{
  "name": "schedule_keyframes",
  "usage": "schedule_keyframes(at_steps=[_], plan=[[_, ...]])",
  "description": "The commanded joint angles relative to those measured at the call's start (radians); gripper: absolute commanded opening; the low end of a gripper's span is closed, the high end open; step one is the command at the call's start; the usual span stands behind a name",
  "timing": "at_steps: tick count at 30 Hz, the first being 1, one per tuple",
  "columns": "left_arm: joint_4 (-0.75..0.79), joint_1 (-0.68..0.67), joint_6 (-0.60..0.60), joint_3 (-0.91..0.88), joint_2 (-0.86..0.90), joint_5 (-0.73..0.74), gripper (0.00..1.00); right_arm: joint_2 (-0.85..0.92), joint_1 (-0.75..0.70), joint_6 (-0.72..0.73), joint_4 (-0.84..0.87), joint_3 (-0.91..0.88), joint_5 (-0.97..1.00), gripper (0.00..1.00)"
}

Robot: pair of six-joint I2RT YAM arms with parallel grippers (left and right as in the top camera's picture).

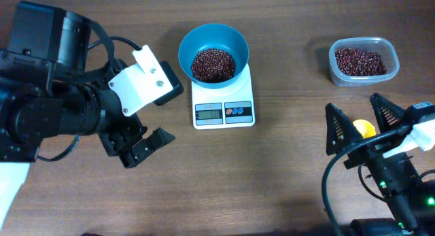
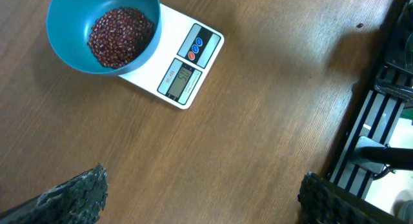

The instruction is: Scoop item into bowl and weigh 50g on scale

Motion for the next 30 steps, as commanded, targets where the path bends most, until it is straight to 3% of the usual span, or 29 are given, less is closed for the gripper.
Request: schedule_keyframes(at_steps=[1,15,22,25,30], plan=[[-0.001,0.001,0.012,-0.001,-0.002,0.011,0.99,-0.011,0.022,-0.042,0.035,-0.005,0.039,0.99],[-0.001,0.001,0.012,-0.001,-0.002,0.011,0.99,-0.079,0.063,-0.127,0.215,-0.295,0.091,0.99],[-0.001,0.001,0.012,-0.001,-0.002,0.011,0.99,-0.079,0.063,-0.129,0.127,-0.295,0.210,0.99],[-0.001,0.001,0.012,-0.001,-0.002,0.011,0.99,-0.079,0.063,-0.283,0.126,-0.295,0.211,0.99],[-0.001,0.001,0.012,-0.001,-0.002,0.011,0.99,-0.079,0.063,-0.280,0.127,-0.295,0.213,0.99]])
